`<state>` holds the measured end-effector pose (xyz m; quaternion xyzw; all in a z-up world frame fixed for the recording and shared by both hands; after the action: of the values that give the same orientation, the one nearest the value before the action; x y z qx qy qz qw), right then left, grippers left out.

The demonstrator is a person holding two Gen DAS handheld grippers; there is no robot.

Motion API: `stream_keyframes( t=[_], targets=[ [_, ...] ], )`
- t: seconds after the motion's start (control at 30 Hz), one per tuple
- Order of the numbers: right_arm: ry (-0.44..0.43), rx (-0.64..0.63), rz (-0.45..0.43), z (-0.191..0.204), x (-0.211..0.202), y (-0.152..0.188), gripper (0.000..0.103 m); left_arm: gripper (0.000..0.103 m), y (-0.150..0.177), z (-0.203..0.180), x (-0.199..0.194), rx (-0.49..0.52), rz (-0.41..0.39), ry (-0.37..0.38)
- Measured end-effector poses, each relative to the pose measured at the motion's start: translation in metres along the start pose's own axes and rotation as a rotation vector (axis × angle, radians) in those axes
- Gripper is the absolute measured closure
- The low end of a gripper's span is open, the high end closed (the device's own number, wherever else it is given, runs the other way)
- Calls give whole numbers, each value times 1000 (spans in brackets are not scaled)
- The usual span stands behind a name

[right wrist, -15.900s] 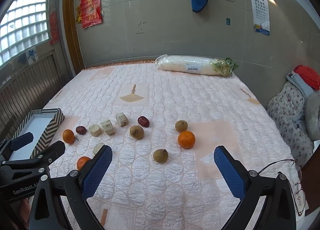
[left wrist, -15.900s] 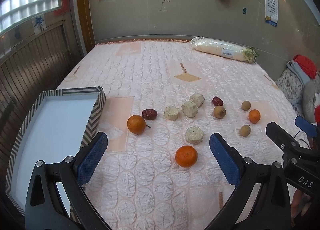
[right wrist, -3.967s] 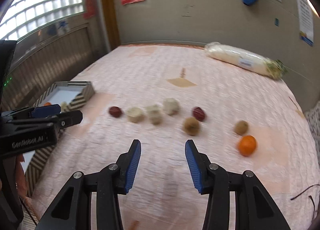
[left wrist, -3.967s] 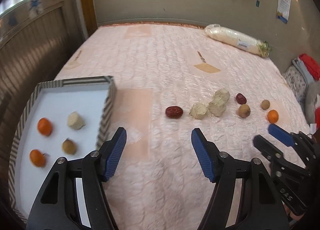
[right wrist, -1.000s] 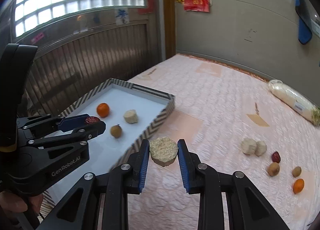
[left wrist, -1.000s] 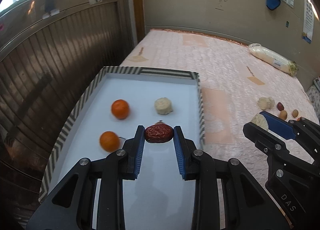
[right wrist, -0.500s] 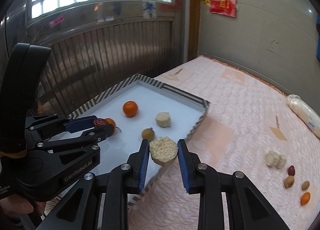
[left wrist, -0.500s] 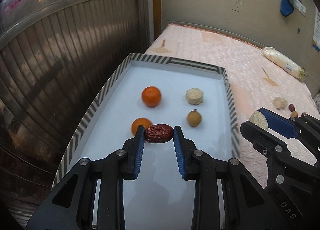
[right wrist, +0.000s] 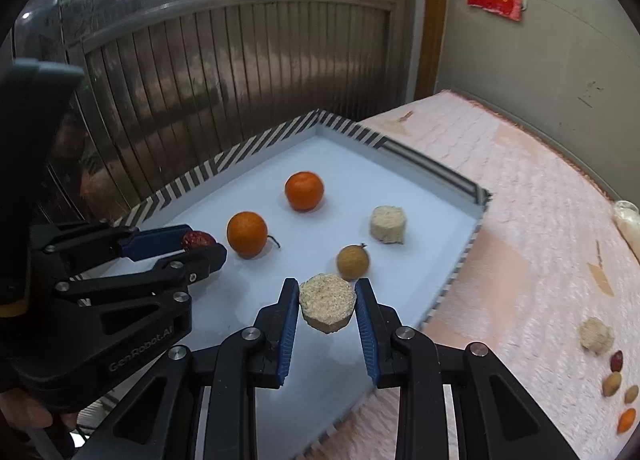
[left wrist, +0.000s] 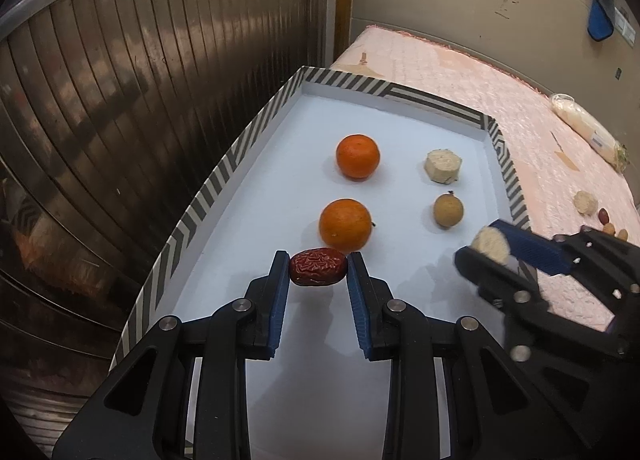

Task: Organize fruits
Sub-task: 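Carry the red date and cake into the tray and open both tools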

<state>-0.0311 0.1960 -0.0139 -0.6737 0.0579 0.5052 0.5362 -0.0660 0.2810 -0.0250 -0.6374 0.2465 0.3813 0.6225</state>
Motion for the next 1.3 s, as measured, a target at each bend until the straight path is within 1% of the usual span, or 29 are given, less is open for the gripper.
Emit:
stream_keyframes(
  t=[0.3,0.5,0.67,0.7,0.73,0.8,0.83,0.93,1.07,1.3],
  targets=[
    [-12,-12,77,7,33,9,75,75,1,4,10,-8,19,-12],
    [-7,-20,79,7,35,8,75,75,1,9,13,-42,32,-2],
    [-18,-20,73,10,35,8,72,73,2,8,15,-49,43,0],
    [-21,-22,70,10,34,8,71,66,2,8,15,-48,44,-2],
    [-23,-24,65,11,32,8,71,54,1,8,15,-48,44,-3],
    [-22,-30,50,12,27,7,70,41,0,10,13,-57,26,-8],
    [-18,-32,42,12,24,7,70,37,-2,11,10,-64,9,-13],
    [-21,-23,19,9,15,5,65,36,-6,10,6,-60,-5,-20],
    [-10,-9,-16,2,-1,3,62,36,-11,1,0,-46,-17,-20],
    [33,59,-59,-35,-31,8,61,36,-28,-39,-20,10,-76,16]
  ],
)
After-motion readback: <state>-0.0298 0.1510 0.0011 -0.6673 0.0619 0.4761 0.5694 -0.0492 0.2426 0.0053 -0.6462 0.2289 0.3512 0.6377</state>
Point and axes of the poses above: each gripper's, at about its wrist camera, not at the fingertips, and x roughly the way its jaws point, z to its left, y to its underside, the point moved 7 cm from there along x, roughly the way its jaws point, and after that the axes turned 8 degrees about x, right-handed, at the moved point
